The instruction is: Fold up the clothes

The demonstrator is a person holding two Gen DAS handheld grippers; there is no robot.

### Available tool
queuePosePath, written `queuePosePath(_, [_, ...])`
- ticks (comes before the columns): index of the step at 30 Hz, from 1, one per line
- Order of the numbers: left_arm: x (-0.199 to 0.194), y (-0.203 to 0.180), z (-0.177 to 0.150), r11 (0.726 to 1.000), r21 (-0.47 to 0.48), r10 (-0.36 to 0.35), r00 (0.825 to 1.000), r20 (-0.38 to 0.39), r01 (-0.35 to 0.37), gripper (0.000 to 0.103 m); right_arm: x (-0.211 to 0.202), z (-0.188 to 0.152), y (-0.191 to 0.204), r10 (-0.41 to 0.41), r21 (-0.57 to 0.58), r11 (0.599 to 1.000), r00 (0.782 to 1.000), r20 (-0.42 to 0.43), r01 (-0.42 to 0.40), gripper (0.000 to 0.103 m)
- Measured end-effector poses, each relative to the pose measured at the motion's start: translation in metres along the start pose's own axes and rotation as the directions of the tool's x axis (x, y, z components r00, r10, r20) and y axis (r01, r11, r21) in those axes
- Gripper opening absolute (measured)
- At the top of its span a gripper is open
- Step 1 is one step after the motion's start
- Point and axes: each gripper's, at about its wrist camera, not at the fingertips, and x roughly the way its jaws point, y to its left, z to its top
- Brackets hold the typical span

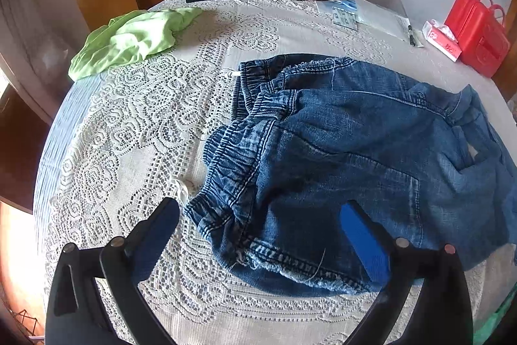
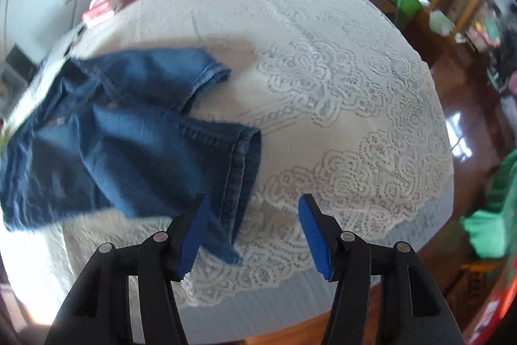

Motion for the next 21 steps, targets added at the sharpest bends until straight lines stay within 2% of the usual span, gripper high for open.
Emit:
queuePosePath(3, [0.012,-0.002,0.001,1.0,-0.009,0.016,1.0,-0.016,-0.017,0.102,0.005,0.009,-0.012,0.052,0.073,0.996,0.999,0.009,-0.052,0.057])
queuePosePath(6, [0.023,-0.004,-0.001,1.0,-0.008,0.025,0.999,-0.039,-0.025,0.102,0.015,0.016,-0.015,0.053,0.113,0.992,0.999,-0.004,-0.052,0.059])
queuePosePath(10, [0.042,-0.007,-0.009,0.998,0.007,0.059,0.995,-0.085,-0.059,0.102,0.044,0.027,-0.007,0.039,0.11,0.993,0.999,-0.036,-0.035,0.059])
queuePosePath(14, [0.045,-0.011,-0.012,0.996,0.041,0.084,0.993,-0.083,-0.081,0.102,0.075,0.033,0.011,-0.011,0.036,0.999,0.998,-0.062,0.013,0.061])
queuePosePath(15, [0.044,-0.011,-0.012,0.996,0.045,0.084,0.992,-0.092,-0.08,0.102,0.076,0.032,0.021,-0.056,-0.027,0.998,0.997,-0.061,0.055,0.035])
queuePosePath(16, [0.04,-0.009,-0.011,0.996,0.048,0.079,0.992,-0.095,-0.075,0.102,0.074,0.032,0.03,-0.091,-0.091,0.992,0.993,-0.073,0.084,0.014])
queuePosePath(17, [0.034,-0.008,-0.009,0.997,0.05,0.071,0.993,-0.091,-0.066,0.102,0.068,0.033,0.034,-0.126,-0.122,0.986,0.99,-0.068,0.117,0.006])
queuePosePath(19, [0.014,0.0,0.001,0.999,0.031,0.043,0.997,-0.058,-0.041,0.102,0.054,0.042,0.031,-0.242,-0.148,0.96,0.97,-0.028,0.236,0.006])
queuePosePath(20, [0.003,0.004,0.01,0.999,0.016,0.032,0.999,-0.031,-0.031,0.102,0.05,0.047,0.025,-0.276,-0.139,0.952,0.961,-0.017,0.271,0.006])
queuePosePath(21, [-0.006,0.009,0.02,1.0,0.002,0.021,1.0,-0.006,-0.021,0.102,0.044,0.055,0.017,-0.286,-0.11,0.953,0.958,-0.01,0.283,0.012])
